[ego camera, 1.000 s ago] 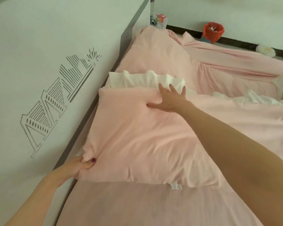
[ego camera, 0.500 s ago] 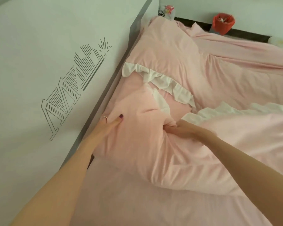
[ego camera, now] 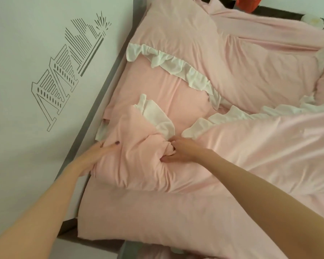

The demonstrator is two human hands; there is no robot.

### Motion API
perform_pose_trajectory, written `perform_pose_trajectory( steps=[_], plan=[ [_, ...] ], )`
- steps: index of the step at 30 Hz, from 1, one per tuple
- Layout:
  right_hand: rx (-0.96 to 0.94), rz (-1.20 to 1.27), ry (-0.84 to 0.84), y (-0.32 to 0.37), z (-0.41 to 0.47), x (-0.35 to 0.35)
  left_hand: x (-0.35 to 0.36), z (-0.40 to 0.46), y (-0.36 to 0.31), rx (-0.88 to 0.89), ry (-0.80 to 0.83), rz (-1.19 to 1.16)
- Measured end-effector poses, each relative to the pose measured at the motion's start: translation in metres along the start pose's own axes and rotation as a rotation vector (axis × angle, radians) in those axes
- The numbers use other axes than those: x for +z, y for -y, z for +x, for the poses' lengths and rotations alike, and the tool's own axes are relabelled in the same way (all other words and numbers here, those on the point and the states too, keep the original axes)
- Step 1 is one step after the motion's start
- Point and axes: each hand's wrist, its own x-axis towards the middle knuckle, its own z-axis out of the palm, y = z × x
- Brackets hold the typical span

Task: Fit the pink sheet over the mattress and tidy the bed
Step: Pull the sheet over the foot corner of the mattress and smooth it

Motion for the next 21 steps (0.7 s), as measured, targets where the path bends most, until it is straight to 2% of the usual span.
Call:
perform_pose_trajectory(
  steps=[2,4,8,9,11,14,16,18,20,21],
  plan=[
    [-0.062,0.232,0.088,0.001,-0.004,-0.008,0.007,0.001,-0.01,0.062,-0.169,-0.04],
    [-0.089,0.37,0.148,0.001,-0.005,-0.013,0.015,-0.001,-0.011,0.072,-0.261,-0.025],
    [0.002,0.471,0.188,0.006,-0.004,-0.012,0.014,-0.013,0.038,-0.132,-0.359,-0.016],
    [0.019,0.39,0.18,0.011,-0.003,-0.003,0.015,-0.015,0.056,-0.197,-0.378,-0.02],
    [0.012,0.021,0.113,0.02,-0.004,0.018,0.023,-0.015,0.078,-0.27,-0.433,0.026],
    [-0.023,-0.247,-0.083,0.02,-0.011,0.037,0.037,-0.006,0.069,-0.229,-0.636,0.164],
    [-0.095,-0.334,-0.296,0.01,-0.022,0.036,0.045,-0.008,0.047,-0.094,-0.764,0.288],
    [-0.175,-0.448,-0.556,-0.004,-0.036,0.035,0.057,-0.015,0.029,0.177,-0.851,0.427],
    [-0.152,-0.485,-0.69,-0.024,-0.052,0.04,0.081,-0.021,0.021,0.443,-0.829,0.591],
    [-0.096,-0.465,-0.711,-0.035,-0.062,0.043,0.098,-0.023,0.022,0.526,-0.746,0.686]
  ],
)
